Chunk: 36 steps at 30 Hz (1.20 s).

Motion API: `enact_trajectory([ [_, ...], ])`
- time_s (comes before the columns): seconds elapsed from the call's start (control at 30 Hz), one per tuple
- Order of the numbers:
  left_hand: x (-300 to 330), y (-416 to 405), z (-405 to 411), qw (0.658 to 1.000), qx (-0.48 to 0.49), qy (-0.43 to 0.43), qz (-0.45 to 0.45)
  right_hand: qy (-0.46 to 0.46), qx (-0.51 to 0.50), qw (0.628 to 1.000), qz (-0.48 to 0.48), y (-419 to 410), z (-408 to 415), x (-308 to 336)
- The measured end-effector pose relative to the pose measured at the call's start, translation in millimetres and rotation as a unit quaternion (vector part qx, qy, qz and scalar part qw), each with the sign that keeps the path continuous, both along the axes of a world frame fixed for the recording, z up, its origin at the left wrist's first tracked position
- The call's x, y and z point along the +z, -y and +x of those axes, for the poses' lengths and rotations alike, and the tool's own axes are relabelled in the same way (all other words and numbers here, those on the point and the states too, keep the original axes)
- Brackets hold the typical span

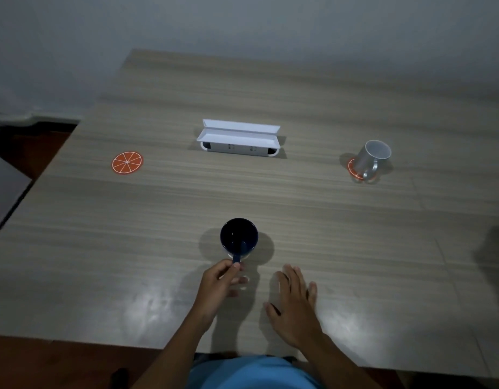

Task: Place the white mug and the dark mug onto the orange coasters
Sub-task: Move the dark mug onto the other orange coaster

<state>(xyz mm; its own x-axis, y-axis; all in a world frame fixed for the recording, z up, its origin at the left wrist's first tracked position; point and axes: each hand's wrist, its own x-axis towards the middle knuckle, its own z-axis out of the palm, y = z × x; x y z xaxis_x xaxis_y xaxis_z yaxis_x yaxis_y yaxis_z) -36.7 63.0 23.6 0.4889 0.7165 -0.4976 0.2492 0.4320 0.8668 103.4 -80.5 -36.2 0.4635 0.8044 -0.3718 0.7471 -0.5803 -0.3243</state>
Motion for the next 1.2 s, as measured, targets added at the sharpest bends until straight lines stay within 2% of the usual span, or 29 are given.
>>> enact_trajectory([
  [0.2,1.9,-35.0,-13.1,0.998,0.057,0.036,0.012,0.021,0.047,0.998,0.037,-30.9,-19.1,10.7],
  [0.53,16.0,-138.9,-66.1,0.987,0.148,0.049,0.035,0.038,0.149,0.988,-0.026,-151.0,-70.2,11.6],
  [0.73,18.6,-235.8,-92.4,0.979,0.194,0.038,0.051,0.004,0.081,0.996,-0.029,-193.7,-94.6,-0.9],
  [0.9,6.7,-291.1,-96.9,0.974,0.219,0.031,0.050,0.036,0.082,0.995,-0.035,-187.1,-92.6,-10.3],
  [1.2,-4.8,-355.2,-86.1,0.963,0.262,0.042,0.054,0.030,0.081,0.996,-0.038,-189.6,-91.0,-12.0],
])
